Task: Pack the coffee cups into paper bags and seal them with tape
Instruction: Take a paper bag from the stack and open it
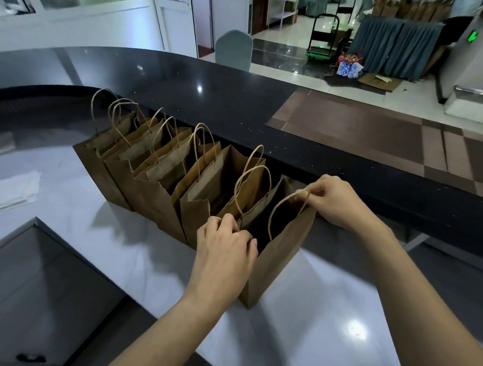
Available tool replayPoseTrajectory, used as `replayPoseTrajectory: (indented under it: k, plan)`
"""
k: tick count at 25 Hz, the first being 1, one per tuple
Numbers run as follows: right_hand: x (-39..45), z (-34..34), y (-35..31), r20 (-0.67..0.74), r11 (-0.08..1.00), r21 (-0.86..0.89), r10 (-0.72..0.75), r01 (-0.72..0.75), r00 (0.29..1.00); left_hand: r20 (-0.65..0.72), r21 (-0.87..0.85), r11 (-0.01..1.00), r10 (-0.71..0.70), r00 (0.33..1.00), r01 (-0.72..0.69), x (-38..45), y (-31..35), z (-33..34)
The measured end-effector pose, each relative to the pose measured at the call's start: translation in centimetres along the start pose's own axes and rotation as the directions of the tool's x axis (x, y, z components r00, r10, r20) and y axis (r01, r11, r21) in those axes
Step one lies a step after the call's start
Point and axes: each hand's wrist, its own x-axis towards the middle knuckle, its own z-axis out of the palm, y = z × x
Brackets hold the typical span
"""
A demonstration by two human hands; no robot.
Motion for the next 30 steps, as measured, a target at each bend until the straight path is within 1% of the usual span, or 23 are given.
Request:
replayPoseTrajectory:
  k: [4,7,11,13,16,17,19,21,23,26,28,30]
  plan:
    - [-0.9,0.1,-1.3,0.117,0.997,-0.038,-0.062,0.067,0.991,0.091,0.098,0.993,-0.076,0.993,0.068,-0.7,0.1,-0.5]
    - [-1.4,0.3,-3.0,0.202,0.993,-0.111,-0.025,0.049,0.979,0.125,0.164,0.982,-0.118,0.985,0.097,-1.7,0.0,-1.1]
    - [-2.4,0.6,-3.3,0.294,0.973,-0.226,0.017,0.053,0.956,0.165,0.140,0.982,-0.149,0.975,0.127,-3.3,-0.3,-1.8]
    - [-3.0,1.0,-3.1,0.302,0.973,-0.227,0.031,0.040,0.953,0.162,0.149,0.979,-0.164,0.973,0.141,-4.4,-0.7,-1.9]
    - [-3.5,1.6,-2.4,0.299,0.974,-0.225,0.042,0.027,0.953,0.091,0.181,0.966,-0.206,0.974,0.187,-5.7,-1.7,-2.1]
    - [-3.7,1.8,-2.2,0.301,0.974,-0.225,0.052,0.018,0.952,0.089,0.186,0.959,-0.233,0.968,0.214,-6.1,-2.1,-2.2]
    - [-4.0,2.0,-1.6,0.287,0.973,-0.231,0.070,-0.001,0.956,0.138,0.182,0.949,-0.284,0.949,0.258,-6.7,-2.8,-2.3]
    - [-4.3,2.2,-1.1,0.272,0.973,-0.231,0.087,-0.022,0.959,0.187,0.138,0.948,-0.309,0.932,0.287,-7.0,-3.4,-2.1]
    - [-4.7,2.6,-0.7,0.283,0.974,-0.223,0.097,-0.033,0.954,0.223,0.042,0.954,-0.298,0.928,0.296,-7.4,-3.8,-2.0]
    - [-5.3,3.0,0.0,0.297,0.979,-0.200,0.098,-0.039,0.950,0.266,-0.128,0.946,-0.255,0.930,0.296,-7.7,-4.1,-2.0]
    - [-5.9,2.8,0.0,0.313,0.979,-0.204,0.094,-0.030,0.945,0.276,-0.193,0.943,-0.214,0.937,0.272,-7.9,-4.1,-2.0]
    - [-6.7,2.5,-0.2,0.329,0.977,-0.212,0.096,-0.026,0.939,0.289,-0.221,0.944,-0.178,0.941,0.247,-8.3,-4.1,-2.0]
